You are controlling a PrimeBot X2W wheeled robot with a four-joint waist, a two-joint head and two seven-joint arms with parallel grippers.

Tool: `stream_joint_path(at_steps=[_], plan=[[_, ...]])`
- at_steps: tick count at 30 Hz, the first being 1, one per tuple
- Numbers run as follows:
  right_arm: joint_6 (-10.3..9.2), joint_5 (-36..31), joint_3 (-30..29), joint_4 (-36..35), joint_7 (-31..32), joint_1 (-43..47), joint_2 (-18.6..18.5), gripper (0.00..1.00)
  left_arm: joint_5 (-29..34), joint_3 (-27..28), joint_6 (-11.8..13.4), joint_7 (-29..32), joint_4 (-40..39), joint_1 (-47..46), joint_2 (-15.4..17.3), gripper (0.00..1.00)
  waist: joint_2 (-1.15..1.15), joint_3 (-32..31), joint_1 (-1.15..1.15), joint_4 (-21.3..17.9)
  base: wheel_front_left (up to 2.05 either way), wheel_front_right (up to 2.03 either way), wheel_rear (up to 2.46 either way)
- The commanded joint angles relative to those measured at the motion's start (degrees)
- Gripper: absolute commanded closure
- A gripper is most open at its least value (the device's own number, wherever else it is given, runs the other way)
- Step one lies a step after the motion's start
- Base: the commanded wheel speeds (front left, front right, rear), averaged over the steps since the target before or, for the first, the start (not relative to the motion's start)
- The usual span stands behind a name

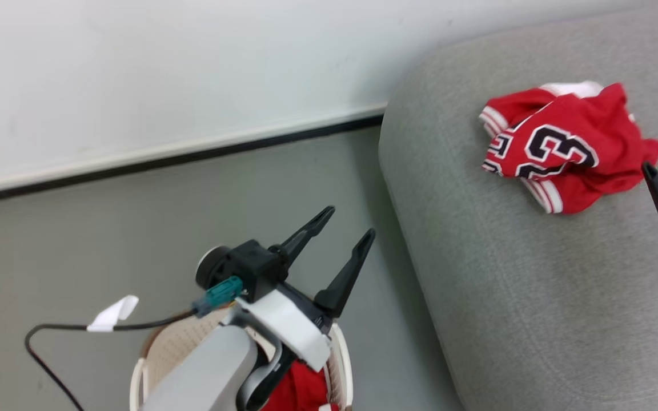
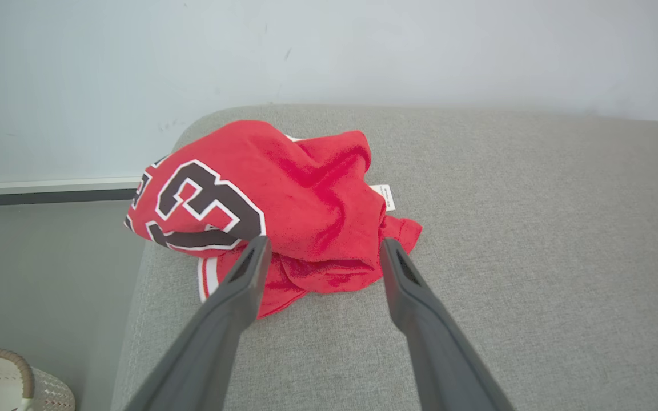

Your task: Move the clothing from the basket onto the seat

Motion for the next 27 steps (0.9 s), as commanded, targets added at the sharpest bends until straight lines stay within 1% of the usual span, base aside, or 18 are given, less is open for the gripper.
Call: stream_joint_path(at_steps=[1, 3, 8, 14, 18, 20, 22, 24, 27], plan=[[-0.07, 0.3, 0.3, -0.5, -0.8, 1.1, -0.8, 0.0, -0.3, 0.3, 0.4, -0.1, -0.2, 1.1, 0.6, 0.0, 0.0, -3.0, 0.01, -1.4, 0.0, 0.0, 0.0], [-0.07, 0.2, 1.0, -2.3, -2.0, 1.3, -1.4, 0.0, -0.7, 1.0, 0.8, -0.1, -0.6, 2.4, 0.8, 0.0, 0.0, -4.6, 0.01, -1.6, 0.0, 0.0, 0.0], [-0.08, 1.3, 0.1, -7.7, -7.2, 2.8, -2.1, 0.0, -1.4, 3.0, 1.8, -0.1, -2.0, 5.4, 1.2, 0.0, 0.0, -8.2, 0.01, -0.9, 0.0, 0.0, 0.0], [-0.08, 1.4, -2.8, -14.2, -11.4, 6.8, -2.2, 0.0, -2.0, 5.0, 3.0, -0.1, -3.8, 9.1, 2.0, 0.0, 0.0, -11.6, 0.01, 1.9, 0.0, 0.0, 0.0], [-0.08, -0.2, -6.5, -18.1, -14.1, 11.0, -1.7, 0.0, -2.3, 7.1, 4.3, -0.1, -5.1, 11.8, 2.8, 0.0, 0.0, -13.8, 0.01, 4.6, 0.0, 0.0, 0.0], [-0.08, -1.6, -9.5, -20.0, -15.2, 14.5, -1.1, 0.0, -1.0, 8.3, 5.4, -0.1, -5.7, 12.6, 3.6, 0.0, 0.0, -14.7, 0.01, 6.5, 0.0, 0.0, 0.0], [-0.08, -3.2, -12.9, -22.5, -15.8, 18.5, 0.5, 0.0, 0.2, 10.0, 6.8, -0.1, -6.3, 14.0, 4.5, 0.0, 0.0, -15.5, 0.01, 8.2, 0.0, 0.0, 0.0], [-0.08, -5.3, -16.8, -25.4, -16.1, 22.6, 2.5, 0.0, 1.2, 11.8, 8.3, -0.1, -6.7, 15.6, 5.4, 0.0, 0.0, -16.0, 0.01, 9.5, 0.0, 0.0, 0.0], [-0.08, -9.1, -22.8, -30.6, -16.1, 29.0, 6.9, 0.0, 1.9, 14.7, 9.9, -0.1, -7.6, 18.0, 6.2, 0.0, 0.0, -16.4, 0.01, 11.2, 0.0, 0.0, 0.0]])
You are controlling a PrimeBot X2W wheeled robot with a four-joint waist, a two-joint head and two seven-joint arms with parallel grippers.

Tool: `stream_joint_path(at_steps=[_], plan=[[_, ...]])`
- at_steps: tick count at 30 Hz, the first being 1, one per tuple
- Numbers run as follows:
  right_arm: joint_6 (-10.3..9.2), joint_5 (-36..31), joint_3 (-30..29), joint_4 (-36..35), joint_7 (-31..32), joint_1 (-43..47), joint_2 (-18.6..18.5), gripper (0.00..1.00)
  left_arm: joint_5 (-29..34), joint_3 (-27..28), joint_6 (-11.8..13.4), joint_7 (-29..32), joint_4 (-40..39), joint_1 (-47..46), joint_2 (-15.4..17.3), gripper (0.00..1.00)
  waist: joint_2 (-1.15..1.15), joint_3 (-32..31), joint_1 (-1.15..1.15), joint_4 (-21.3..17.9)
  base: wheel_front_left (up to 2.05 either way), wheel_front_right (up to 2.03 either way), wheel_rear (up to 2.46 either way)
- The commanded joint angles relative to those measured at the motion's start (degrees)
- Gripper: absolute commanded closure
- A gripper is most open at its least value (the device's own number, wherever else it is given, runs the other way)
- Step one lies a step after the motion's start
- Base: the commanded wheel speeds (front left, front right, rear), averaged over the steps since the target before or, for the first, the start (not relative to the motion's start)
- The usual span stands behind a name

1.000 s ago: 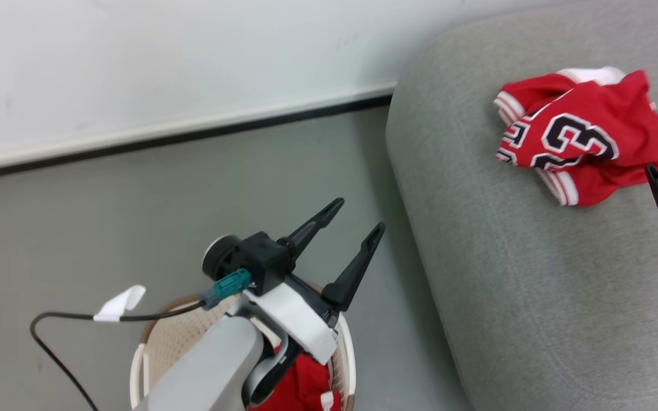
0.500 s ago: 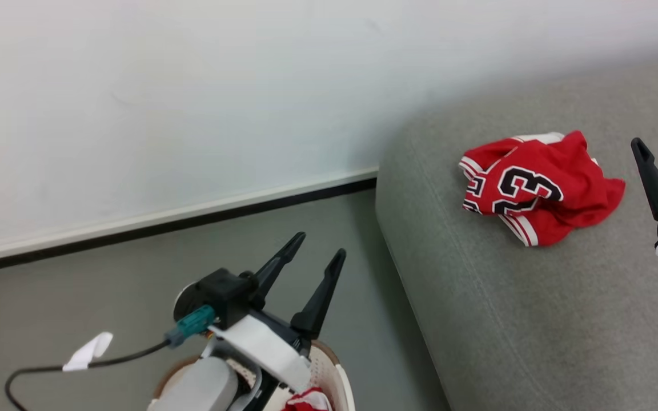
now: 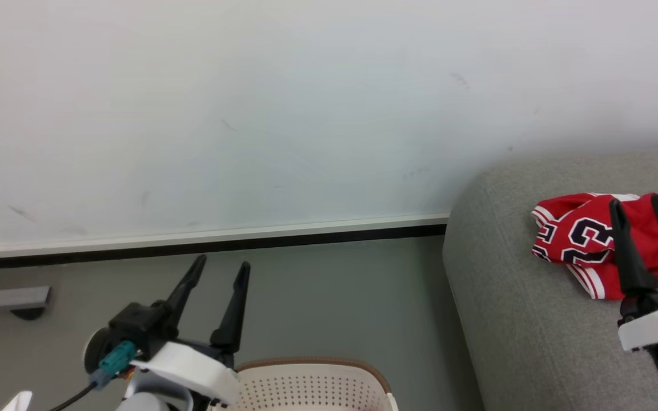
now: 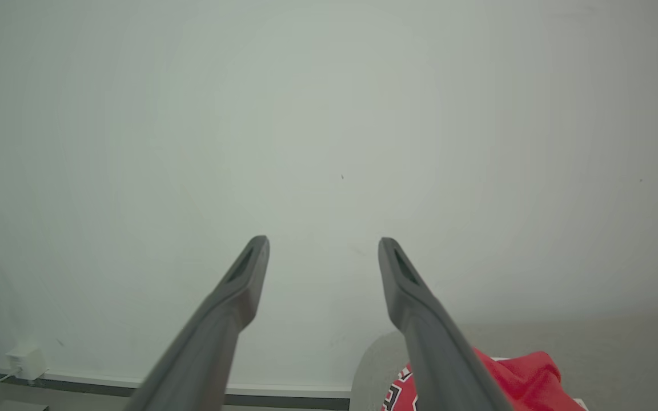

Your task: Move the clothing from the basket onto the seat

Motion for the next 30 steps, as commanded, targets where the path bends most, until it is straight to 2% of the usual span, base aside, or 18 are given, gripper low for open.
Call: stream_joint_path(at_steps=[1, 7, 13, 19, 24, 30], plan=[[-0.09, -1.7, -1.8, -1.4, -0.1, 3.0, 1.4, 0.0, 0.5, 1.1, 0.5, 0.0, -0.4, 1.6, 0.5, 0.0, 0.0, -1.0, 0.01, 1.8, 0.0, 0.0, 0.0], [-0.09, -7.6, -7.4, -6.9, -0.2, 11.9, 8.1, 0.0, 2.4, 8.6, 2.2, 0.0, -2.9, 7.0, -0.2, 0.0, 0.0, -1.3, 0.01, 3.6, 0.0, 0.0, 0.0], [-0.09, -12.6, -9.0, -7.7, -0.2, 17.1, 11.6, 0.0, 5.9, 15.2, 0.5, 0.0, -4.2, 13.1, -2.7, 0.0, 0.0, -1.2, 0.01, 4.5, 0.0, 0.0, 0.0], [-0.09, -15.4, -9.5, -7.5, -0.2, 19.1, 13.7, 0.0, 9.1, 19.3, -0.8, 0.0, -3.8, 16.2, -5.7, 0.0, 0.0, -1.2, 0.01, 4.5, 0.0, 0.0, 0.0], [-0.09, -16.9, -10.4, -7.9, -0.2, 19.9, 15.0, 0.0, 11.8, 22.1, -3.2, 0.0, -3.1, 17.7, -8.3, 0.0, 0.0, -1.1, 0.01, 4.4, 0.0, 0.0, 0.0], [-0.09, -18.0, -10.3, -8.2, -0.2, 19.4, 14.9, 0.0, 14.7, 24.5, -5.8, 0.0, -2.1, 17.0, -10.6, 0.0, 0.0, -0.9, 0.01, 4.4, 0.0, 0.0, 0.0]])
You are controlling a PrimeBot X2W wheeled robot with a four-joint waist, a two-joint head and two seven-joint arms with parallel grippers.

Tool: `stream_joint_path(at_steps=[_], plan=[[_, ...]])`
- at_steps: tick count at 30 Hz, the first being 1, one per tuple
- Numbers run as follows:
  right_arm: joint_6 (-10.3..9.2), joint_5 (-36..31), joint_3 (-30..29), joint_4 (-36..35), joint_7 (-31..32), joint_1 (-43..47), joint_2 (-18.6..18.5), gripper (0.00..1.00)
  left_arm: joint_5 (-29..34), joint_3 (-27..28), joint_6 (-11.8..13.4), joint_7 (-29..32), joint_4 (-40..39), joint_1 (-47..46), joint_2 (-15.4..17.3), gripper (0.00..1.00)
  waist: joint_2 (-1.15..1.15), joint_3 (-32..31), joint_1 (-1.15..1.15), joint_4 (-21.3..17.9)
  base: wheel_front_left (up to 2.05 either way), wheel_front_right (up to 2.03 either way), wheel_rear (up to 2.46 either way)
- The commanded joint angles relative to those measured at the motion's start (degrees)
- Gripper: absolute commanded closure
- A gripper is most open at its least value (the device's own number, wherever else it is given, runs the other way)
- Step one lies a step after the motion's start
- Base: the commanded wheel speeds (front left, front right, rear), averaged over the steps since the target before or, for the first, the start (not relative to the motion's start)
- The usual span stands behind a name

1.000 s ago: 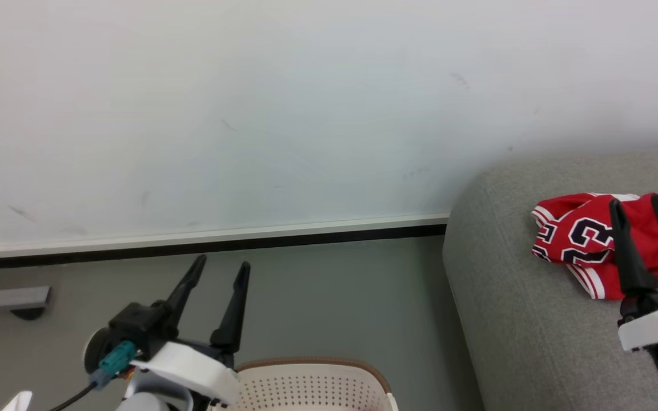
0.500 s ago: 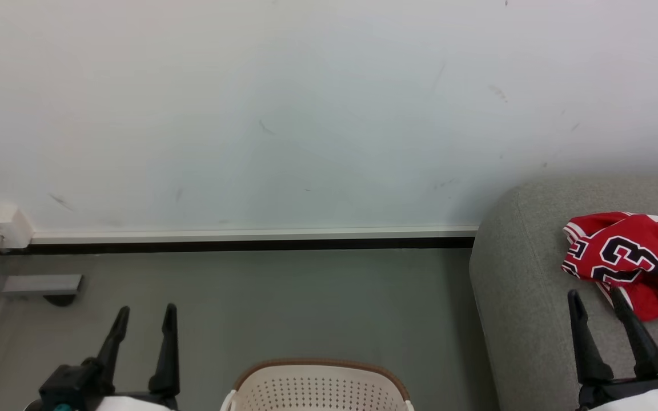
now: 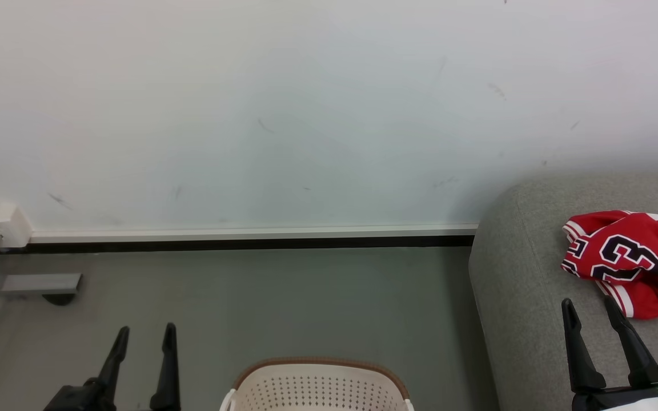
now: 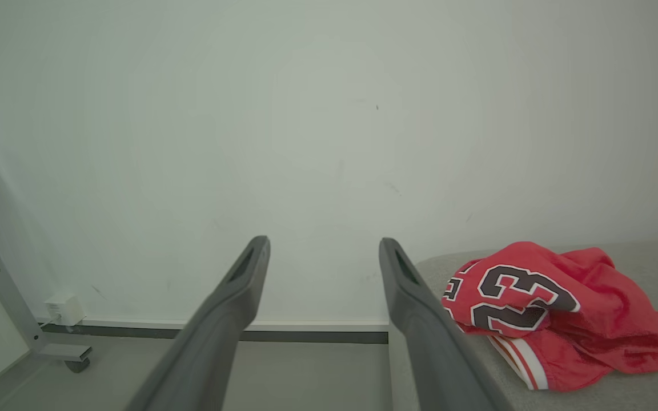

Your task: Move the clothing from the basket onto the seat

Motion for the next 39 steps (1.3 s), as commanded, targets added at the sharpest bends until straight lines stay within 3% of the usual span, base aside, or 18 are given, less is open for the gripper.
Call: stream_joint_path(at_steps=[1, 22, 39], plan=[[-0.09, -0.6, 0.0, -0.2, -0.2, -0.1, -0.4, 0.0, 1.4, 0.7, -0.6, 0.0, 0.4, -0.2, -0.4, 0.0, 0.0, 0.0, 0.0, 0.0, 0.0, 0.0, 0.0], [-0.09, -1.2, 1.1, -0.2, -0.2, -2.9, -1.5, 0.0, 5.2, 4.4, -4.9, 0.0, 2.1, -2.1, -3.9, 0.0, 0.0, 3.3, 0.0, -3.1, 0.0, 0.0, 0.0], [-0.09, -1.4, -0.5, -7.7, -0.1, -11.4, -2.0, 0.0, 5.9, 2.2, -7.3, 0.0, 11.6, -13.6, -3.6, 0.0, 0.0, 21.9, 0.0, -10.5, 0.0, 0.0, 0.0]])
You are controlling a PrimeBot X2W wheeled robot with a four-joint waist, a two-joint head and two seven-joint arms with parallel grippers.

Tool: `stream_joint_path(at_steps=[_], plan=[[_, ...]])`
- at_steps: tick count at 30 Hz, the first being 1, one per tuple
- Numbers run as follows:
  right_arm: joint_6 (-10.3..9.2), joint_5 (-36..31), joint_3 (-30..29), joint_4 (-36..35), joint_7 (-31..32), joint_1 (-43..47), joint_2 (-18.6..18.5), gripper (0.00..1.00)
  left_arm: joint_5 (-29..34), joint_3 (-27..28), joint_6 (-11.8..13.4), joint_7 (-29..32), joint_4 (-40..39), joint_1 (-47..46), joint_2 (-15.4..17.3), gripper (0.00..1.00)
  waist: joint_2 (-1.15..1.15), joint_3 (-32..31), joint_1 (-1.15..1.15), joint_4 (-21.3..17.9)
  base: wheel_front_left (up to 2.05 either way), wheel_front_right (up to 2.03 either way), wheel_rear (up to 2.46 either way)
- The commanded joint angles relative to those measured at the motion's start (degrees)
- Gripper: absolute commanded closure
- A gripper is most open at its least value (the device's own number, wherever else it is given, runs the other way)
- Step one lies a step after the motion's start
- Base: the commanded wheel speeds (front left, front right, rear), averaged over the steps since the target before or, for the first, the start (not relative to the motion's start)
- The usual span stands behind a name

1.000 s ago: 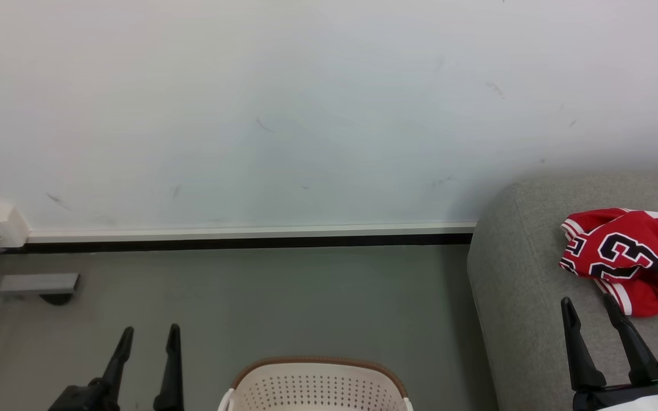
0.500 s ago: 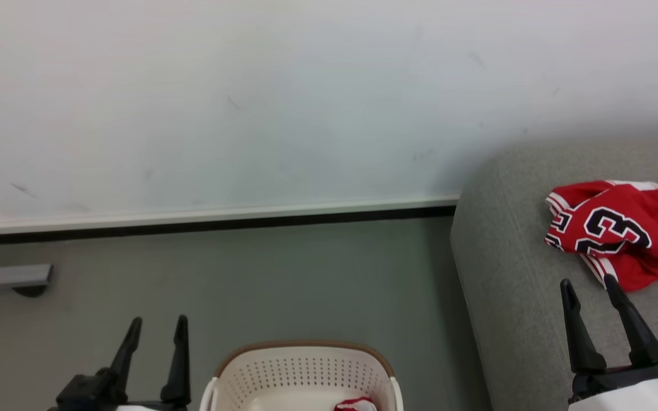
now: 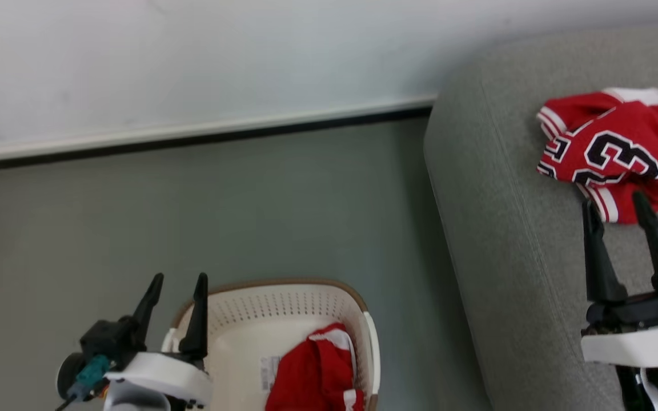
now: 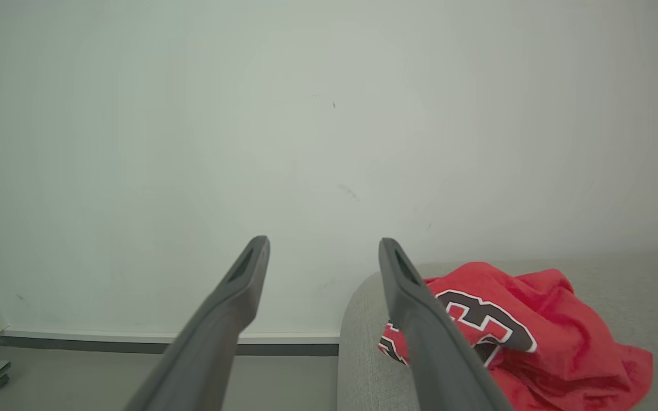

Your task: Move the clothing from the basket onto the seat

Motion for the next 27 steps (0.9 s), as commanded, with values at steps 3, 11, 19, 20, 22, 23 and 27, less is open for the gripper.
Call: stream_joint_path(at_steps=[3, 11, 19, 20, 22, 23, 27], plan=[[-0.09, 0.1, -0.5, -2.0, 0.0, -3.4, -0.1, 0.0, 0.6, -0.7, -0.5, 0.0, 4.1, -4.3, 1.1, 0.0, 0.0, 8.2, -0.01, -4.0, 0.0, 0.0, 0.0], [-0.09, 0.4, -2.1, -6.0, 0.0, -7.6, 1.5, 0.0, 1.0, -4.2, -1.1, 0.1, 18.5, -13.5, 3.6, 0.0, 0.0, 16.7, -0.01, -6.5, 0.0, 0.0, 0.0], [-0.09, 1.4, -3.3, -11.0, 0.0, -12.1, 2.5, 0.0, -0.4, -10.4, -1.4, 2.4, 35.1, -24.0, 4.1, 0.0, 0.0, 24.5, -0.01, -8.0, 0.0, 0.0, 0.0], [-0.09, 1.2, -3.3, -11.3, 0.0, -12.5, 2.5, 0.0, -1.1, -11.6, -1.4, 2.8, 36.8, -25.2, 3.9, 0.0, 0.0, 25.3, -0.01, -8.3, 0.0, 0.0, 0.0], [-0.09, 1.3, -3.2, -11.9, 0.0, -13.7, 3.0, 0.0, -2.6, -14.1, -1.4, 3.6, 39.7, -27.3, 4.1, 0.0, 0.0, 26.9, -0.01, -8.7, 0.0, 0.0, 0.0], [-0.09, 1.4, -3.0, -12.3, 0.0, -14.2, 3.2, 0.0, -3.2, -15.1, -1.4, 4.1, 41.0, -28.3, 4.6, 0.0, 0.0, 27.7, -0.01, -8.9, 0.0, 0.0, 0.0], [-0.09, 1.6, -2.6, -13.3, 0.0, -15.5, 3.6, 0.0, -6.2, -17.8, -1.3, 6.0, 44.9, -30.4, 5.1, 0.0, 0.0, 29.9, -0.01, -10.0, 0.0, 0.0, 0.0]])
